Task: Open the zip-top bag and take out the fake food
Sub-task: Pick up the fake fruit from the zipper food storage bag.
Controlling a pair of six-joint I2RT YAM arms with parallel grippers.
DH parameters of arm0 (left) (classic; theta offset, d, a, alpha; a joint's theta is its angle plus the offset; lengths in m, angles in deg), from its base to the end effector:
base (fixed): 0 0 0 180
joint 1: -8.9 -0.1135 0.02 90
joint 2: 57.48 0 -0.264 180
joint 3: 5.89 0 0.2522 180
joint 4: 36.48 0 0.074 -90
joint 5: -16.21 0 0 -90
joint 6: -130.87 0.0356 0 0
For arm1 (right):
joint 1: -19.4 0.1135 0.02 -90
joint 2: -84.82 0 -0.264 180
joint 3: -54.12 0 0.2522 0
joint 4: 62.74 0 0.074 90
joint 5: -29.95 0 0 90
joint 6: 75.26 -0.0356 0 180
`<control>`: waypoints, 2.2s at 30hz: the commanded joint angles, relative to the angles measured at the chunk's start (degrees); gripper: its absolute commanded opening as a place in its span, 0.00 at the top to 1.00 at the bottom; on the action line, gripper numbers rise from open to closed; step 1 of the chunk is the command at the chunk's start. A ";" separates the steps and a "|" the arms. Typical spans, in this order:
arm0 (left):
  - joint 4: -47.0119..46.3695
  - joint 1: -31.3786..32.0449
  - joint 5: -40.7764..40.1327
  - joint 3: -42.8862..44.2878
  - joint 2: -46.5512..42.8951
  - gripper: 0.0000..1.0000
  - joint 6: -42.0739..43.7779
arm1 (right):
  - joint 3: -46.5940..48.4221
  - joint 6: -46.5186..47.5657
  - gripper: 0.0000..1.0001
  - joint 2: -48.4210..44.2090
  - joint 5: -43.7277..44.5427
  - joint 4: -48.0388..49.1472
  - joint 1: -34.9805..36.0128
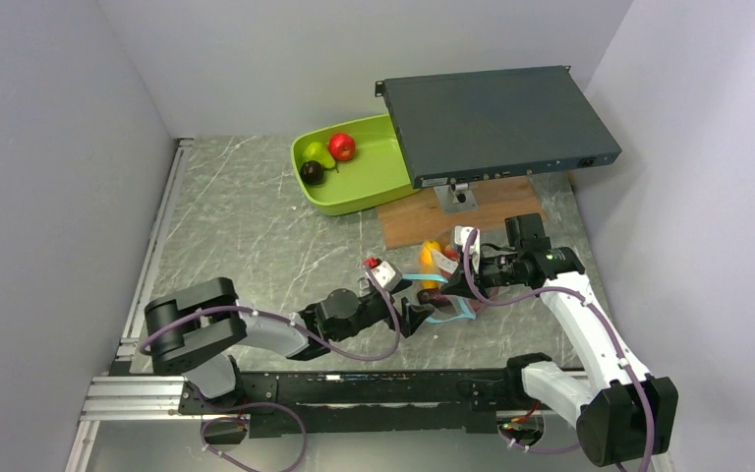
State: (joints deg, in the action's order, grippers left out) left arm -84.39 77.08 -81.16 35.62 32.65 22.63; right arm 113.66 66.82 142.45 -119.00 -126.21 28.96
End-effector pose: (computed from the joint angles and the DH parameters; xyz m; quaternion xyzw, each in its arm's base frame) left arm 0.1145 -0.2737 0.1869 0.2588 0.6627 -0.4468 0.5424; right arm 0.1672 0.0591 0.2637 -0.5362 0.6628 0.3670 0.3722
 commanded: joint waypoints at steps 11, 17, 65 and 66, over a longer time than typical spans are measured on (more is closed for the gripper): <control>-4.11 0.42 -5.96 5.82 7.62 0.11 6.32 | 0.23 2.24 1.00 -0.99 -2.99 -0.59 -0.16; -3.34 0.37 -8.86 7.20 9.16 0.11 7.33 | -0.01 5.66 0.98 -0.98 -5.45 -3.06 -0.09; -14.50 -5.74 -0.57 3.68 14.51 0.21 -4.56 | -8.27 -22.13 0.74 -3.40 21.89 28.93 -4.96; -14.78 -5.90 -0.69 3.57 14.61 0.20 -4.60 | -8.40 -21.80 0.74 -3.47 22.06 29.10 -4.67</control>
State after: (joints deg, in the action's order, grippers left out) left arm -95.67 71.95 -82.01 37.83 46.64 19.94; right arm 105.62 43.63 139.19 -97.80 -100.09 23.63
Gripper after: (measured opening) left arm 0.796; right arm 0.257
